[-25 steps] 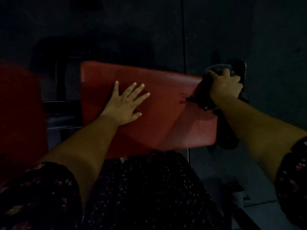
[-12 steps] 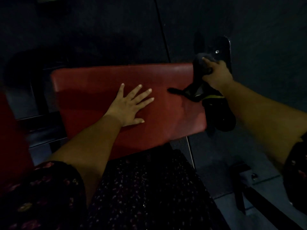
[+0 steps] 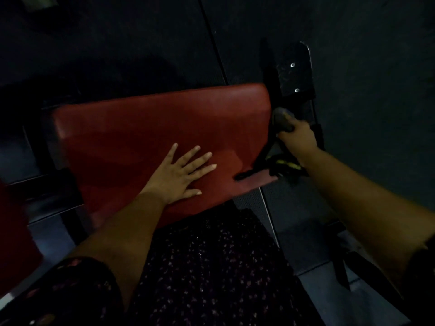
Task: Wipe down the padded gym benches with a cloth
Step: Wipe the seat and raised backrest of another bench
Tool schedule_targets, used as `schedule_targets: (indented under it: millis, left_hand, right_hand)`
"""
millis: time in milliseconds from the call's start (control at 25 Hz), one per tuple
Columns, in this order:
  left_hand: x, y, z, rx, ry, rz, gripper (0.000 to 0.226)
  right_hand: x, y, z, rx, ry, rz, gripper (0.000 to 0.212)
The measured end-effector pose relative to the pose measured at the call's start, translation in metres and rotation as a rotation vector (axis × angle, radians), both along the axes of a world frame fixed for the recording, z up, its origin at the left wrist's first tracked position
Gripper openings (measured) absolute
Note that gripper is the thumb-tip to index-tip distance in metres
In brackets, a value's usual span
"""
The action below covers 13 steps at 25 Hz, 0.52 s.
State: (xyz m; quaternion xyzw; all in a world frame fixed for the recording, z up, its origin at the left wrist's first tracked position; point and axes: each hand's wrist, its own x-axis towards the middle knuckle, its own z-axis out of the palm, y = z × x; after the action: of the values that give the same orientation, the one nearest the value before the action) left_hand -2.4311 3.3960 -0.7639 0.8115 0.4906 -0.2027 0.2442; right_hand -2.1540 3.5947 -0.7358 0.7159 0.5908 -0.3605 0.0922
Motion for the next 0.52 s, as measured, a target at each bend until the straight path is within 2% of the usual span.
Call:
schedule_targets:
  millis: [80, 240, 360, 440, 520]
  left_hand:
    - [-0.009, -0.01, -0.004, 0.066, 0.007, 0.022, 0.069]
    - [-0.01, -0.021, -0.004, 0.026, 0.031, 0.012, 0.067]
    - [-0.02, -0.037, -0.015, 0.163, -0.036, 0.092, 0.064]
    - [-0.024, -0.057, -0.019, 0.223, -0.078, 0.289, 0.065]
    - [-0.021, -0.08, -0.016, 0.206, -0.057, 0.47, 0.065]
  right_hand:
    - [-0.017, 0.013, -0.003, 0.022, 0.059, -0.015, 0.065]
    - [-0.001, -0.046, 0.013, 0.006, -0.077, 0.06, 0.073]
    - [0.018, -0.105, 0.014, -0.062, -0.141, -0.229, 0.073]
    - [0.014, -0.133, 0.01, -0.089, -0.141, -0.492, 0.074]
    - [0.01, -0.159, 0.003, -0.129, -0.085, -0.595, 0.077]
